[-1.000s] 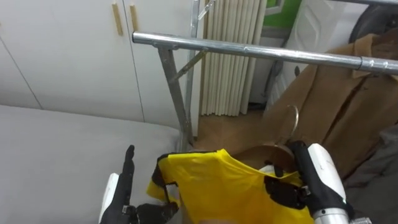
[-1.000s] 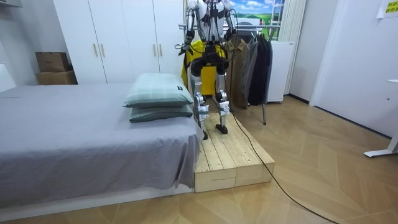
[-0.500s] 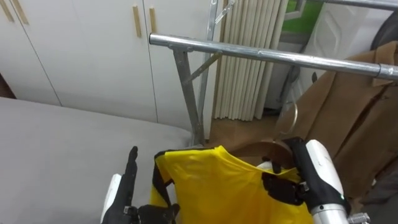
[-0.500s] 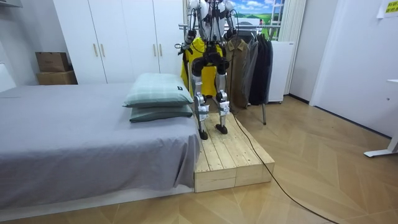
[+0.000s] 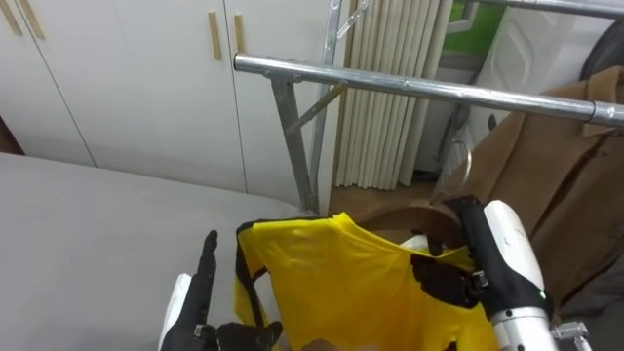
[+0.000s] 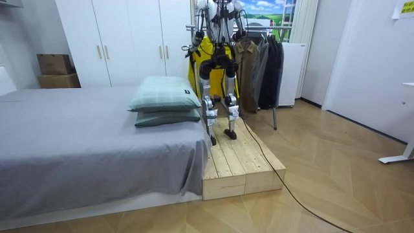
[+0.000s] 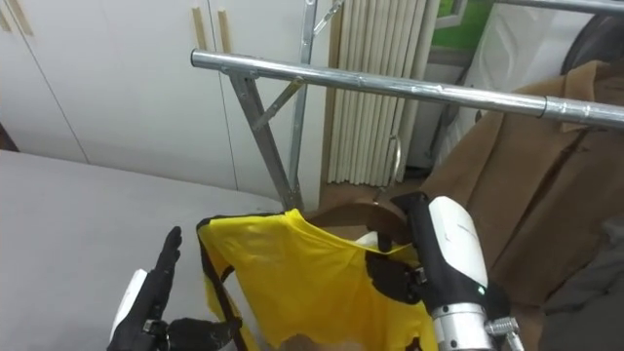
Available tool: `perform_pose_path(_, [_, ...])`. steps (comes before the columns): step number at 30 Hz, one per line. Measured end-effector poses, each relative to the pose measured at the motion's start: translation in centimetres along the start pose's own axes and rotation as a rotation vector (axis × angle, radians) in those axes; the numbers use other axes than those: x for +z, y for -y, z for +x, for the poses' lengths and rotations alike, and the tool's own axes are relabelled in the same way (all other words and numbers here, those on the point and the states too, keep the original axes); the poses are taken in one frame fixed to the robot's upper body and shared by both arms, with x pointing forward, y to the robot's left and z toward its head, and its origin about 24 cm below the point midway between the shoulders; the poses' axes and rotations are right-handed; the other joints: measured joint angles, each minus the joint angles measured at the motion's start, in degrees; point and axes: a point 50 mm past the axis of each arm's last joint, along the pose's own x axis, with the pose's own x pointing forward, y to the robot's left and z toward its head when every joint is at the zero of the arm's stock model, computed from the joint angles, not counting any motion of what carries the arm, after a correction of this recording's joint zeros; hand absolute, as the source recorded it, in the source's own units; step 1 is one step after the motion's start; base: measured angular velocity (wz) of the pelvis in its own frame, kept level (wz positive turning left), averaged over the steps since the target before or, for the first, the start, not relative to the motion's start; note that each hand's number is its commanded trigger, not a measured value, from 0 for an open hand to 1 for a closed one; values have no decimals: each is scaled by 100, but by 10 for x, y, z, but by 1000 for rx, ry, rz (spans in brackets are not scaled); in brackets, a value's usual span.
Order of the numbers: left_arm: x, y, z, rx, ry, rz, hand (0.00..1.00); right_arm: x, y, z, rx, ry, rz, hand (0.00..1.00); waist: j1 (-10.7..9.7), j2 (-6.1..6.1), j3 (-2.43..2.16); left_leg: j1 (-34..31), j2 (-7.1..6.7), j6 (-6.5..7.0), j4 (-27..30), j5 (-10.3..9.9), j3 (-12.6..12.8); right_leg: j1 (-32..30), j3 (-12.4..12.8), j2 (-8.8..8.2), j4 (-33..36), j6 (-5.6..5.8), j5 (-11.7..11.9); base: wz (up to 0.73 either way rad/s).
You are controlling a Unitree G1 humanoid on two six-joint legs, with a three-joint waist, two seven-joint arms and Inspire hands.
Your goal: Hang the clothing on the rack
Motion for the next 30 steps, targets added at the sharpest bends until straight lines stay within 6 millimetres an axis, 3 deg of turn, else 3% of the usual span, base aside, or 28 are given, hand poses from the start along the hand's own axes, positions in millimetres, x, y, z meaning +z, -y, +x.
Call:
perform_pose_path(6, [0,-4,0,17,4,1,0,7,9,7,-25,50,-20,100,-15,-79,36,-6,2,-4,-1,2,1,-5,0,4,0,0,0,-1])
perform_pose_path(12, [0,-2,0,10,6,7,0,16,13,15,-43,98,-18,100,-11,-130,39,35,4,-4,-3,2,11,39,-7,5,-3,-4,3,-6])
perform_pose_path(16, [-6,-4,-5,9,-15,16,0,17,16,18,-47,112,-30,100,-13,-128,40,98,7,-4,-3,2,2,102,-294,-15,-16,-4,3,-3])
perform_pose_path(30, [-10,-6,-8,12,-29,27,0,25,33,35,-129,168,-76,100,-22,-137,42,103,18,-4,-34,2,-116,124,-436,-14,-16,-5,2,3])
